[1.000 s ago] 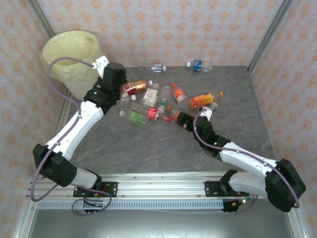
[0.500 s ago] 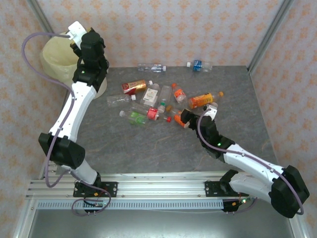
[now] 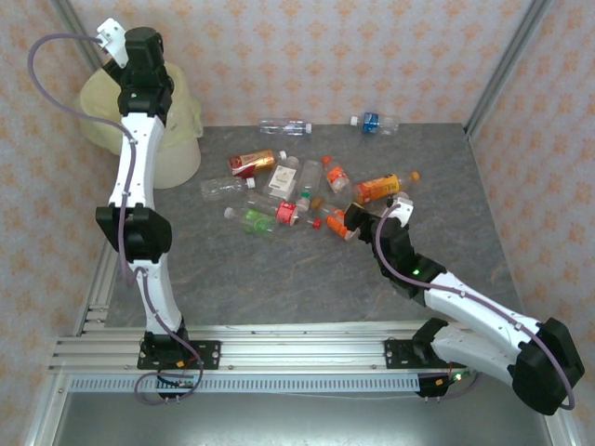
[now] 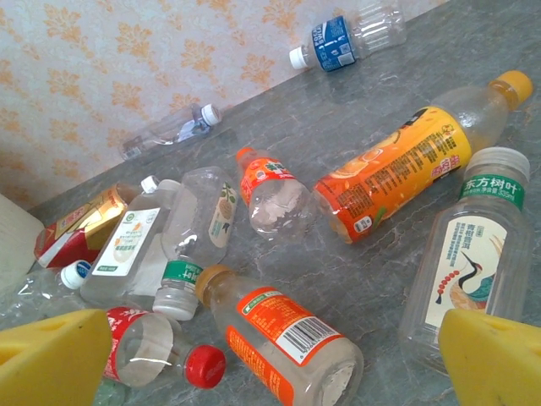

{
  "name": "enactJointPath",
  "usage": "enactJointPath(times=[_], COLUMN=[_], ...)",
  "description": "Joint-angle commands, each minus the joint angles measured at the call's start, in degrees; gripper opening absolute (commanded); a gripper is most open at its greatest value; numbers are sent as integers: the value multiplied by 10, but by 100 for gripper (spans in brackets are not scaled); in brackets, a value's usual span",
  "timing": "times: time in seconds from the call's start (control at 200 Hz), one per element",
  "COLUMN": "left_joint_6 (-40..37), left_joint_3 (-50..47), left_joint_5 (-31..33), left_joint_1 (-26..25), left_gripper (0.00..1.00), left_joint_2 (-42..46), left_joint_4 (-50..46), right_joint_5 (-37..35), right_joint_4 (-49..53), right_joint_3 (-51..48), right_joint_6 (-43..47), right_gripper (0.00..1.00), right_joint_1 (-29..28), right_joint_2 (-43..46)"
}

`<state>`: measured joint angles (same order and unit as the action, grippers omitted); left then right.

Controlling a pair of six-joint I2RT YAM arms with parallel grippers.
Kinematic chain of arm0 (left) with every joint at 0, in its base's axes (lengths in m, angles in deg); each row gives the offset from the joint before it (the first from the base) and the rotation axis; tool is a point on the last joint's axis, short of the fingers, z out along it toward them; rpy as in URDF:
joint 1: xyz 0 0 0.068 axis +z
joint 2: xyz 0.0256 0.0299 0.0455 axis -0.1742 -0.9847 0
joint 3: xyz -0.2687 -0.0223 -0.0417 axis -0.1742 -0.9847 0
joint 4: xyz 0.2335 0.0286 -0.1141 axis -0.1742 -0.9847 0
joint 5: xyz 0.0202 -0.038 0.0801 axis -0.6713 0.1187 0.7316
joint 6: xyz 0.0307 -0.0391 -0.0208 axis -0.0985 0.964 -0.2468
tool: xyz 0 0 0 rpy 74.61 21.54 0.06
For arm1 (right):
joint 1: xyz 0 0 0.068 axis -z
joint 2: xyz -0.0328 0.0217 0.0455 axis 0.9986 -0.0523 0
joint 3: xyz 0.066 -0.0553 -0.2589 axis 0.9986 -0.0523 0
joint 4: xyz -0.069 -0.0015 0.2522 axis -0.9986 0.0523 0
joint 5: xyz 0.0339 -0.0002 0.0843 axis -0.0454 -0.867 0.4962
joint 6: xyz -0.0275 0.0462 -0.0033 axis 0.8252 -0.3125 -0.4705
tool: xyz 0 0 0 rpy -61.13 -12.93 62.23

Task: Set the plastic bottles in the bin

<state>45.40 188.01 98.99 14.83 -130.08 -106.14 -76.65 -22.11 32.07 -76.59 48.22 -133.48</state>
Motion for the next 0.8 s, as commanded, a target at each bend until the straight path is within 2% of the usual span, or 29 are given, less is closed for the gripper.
enactJointPath(times=[0.0, 0.255, 0.4, 0.58, 0.796], left_joint_6=[8, -82, -61, 0, 41], left_joint_3=[53, 157, 160, 158, 149], left_joint_5=[-87, -232, -293, -324, -322], left_joint_1=[17, 29, 37, 43, 42], left_gripper=[60, 61, 62, 62, 62], left_joint_2=[-25, -109, -121, -114, -81], left_joint_4=[-81, -136, -129, -162, -223], right_joint_5=[-24, -25, -16, -3, 17], right_joint_4=[14, 10, 6, 10, 7], right_joint_3=[6, 9, 13, 23, 22], right_joint_6=[1, 10, 7, -10, -15], right_gripper=[99, 99, 99, 99, 99], right_joint_1=[5, 9, 11, 13, 14], right_joint_2=[6, -13, -31, -52, -64])
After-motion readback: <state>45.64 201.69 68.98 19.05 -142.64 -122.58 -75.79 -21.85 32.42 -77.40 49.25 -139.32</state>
